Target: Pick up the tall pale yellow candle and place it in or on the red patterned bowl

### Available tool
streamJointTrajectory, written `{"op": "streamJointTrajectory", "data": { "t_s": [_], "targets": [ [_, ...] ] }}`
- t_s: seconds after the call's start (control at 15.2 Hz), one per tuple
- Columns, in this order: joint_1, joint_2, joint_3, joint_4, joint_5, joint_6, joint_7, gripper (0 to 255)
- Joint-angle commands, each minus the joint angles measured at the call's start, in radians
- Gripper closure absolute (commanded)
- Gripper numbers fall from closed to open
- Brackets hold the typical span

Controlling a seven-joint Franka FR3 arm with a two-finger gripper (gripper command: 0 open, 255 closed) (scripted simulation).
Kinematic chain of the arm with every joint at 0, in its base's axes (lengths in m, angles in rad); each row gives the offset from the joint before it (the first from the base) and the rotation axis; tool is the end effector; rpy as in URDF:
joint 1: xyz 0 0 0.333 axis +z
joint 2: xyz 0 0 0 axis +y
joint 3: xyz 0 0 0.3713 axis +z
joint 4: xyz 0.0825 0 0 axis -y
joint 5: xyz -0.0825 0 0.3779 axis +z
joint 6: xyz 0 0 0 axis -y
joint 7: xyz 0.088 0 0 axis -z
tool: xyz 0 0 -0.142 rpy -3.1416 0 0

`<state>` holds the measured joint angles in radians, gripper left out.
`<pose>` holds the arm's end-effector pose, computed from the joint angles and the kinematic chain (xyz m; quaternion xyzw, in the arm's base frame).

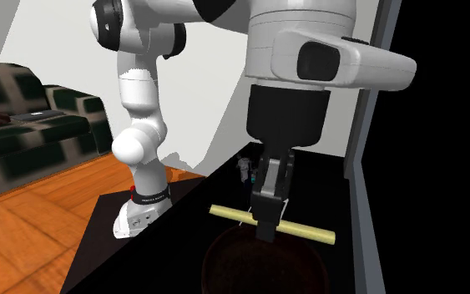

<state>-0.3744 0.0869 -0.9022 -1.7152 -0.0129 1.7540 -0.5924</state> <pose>0.1812 -0.5459 0.5620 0.9419 -0.3334 -0.0370 0.0179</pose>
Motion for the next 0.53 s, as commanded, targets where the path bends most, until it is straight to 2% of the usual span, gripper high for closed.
{"op": "streamJointTrajectory", "data": {
  "t_s": [0.0,0.46],
  "targets": [
    [0.0,0.0,0.0,-0.027,0.0,0.027,-0.001,255],
    [-0.002,0.011,0.001,-0.112,0.009,0.12,-0.002,255]
  ]
}}
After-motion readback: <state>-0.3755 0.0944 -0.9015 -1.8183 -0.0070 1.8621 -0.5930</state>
